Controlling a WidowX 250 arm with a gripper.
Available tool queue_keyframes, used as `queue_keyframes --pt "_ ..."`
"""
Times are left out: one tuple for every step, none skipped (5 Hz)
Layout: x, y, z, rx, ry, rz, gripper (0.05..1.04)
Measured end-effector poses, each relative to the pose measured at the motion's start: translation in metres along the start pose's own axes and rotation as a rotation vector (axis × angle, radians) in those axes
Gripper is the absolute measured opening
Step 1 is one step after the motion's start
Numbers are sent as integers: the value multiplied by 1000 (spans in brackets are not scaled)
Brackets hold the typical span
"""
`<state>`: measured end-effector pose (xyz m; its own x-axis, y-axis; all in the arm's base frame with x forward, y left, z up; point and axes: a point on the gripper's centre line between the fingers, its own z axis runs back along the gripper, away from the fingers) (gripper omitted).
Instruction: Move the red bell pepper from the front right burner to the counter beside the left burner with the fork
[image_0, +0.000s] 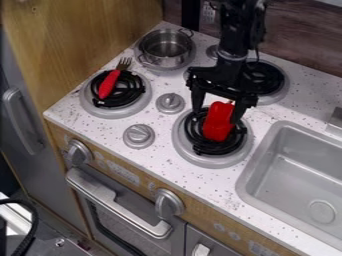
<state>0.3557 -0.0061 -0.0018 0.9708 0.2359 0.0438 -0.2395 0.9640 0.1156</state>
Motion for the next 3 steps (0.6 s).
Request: queue_keyframes --pt "6 7 -22 41 57 7 995" --pt "3 16 -40 65 128 31 948" --pt "3 18 -43 26 143 42 797"
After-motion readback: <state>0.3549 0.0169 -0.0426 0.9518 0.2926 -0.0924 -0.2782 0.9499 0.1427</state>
